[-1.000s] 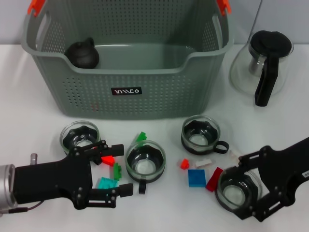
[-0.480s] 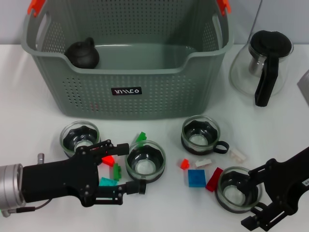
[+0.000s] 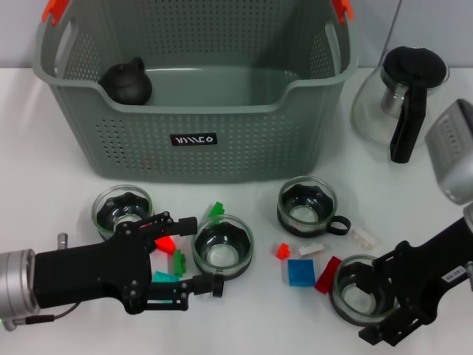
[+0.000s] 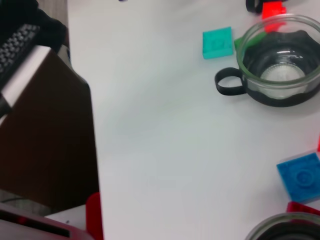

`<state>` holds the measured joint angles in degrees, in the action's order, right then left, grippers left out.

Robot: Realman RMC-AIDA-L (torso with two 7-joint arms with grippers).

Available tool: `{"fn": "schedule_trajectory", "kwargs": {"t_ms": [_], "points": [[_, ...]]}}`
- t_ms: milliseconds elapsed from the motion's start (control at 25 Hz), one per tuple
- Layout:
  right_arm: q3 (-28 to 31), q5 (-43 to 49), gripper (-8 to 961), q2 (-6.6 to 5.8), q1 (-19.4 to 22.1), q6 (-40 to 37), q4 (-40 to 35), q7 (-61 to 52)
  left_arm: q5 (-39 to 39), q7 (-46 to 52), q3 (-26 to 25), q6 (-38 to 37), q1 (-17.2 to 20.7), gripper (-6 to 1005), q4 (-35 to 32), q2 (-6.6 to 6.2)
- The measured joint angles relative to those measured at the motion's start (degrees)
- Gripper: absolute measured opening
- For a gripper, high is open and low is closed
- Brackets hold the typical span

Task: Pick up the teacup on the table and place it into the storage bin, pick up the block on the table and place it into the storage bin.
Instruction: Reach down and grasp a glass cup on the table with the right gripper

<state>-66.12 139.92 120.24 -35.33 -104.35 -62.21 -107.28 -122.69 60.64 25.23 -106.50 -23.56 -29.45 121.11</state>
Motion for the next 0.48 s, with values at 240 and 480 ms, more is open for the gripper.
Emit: {"fn": "schedule_trajectory", "kwargs": {"t_ms": [240,480], "points": [[-4.5,0.0,862,0.06,0.0,3.8,0.4,-0.7,0.0,0.0,0.0,0.6,-0.1,904,0.0,0.08],[-9.9,0.0,783,0.08,-0.5,7.0,2.5,-1.4,0.0,0.0,0.0,2.4,0.2,903,0.0,0.43]]}}
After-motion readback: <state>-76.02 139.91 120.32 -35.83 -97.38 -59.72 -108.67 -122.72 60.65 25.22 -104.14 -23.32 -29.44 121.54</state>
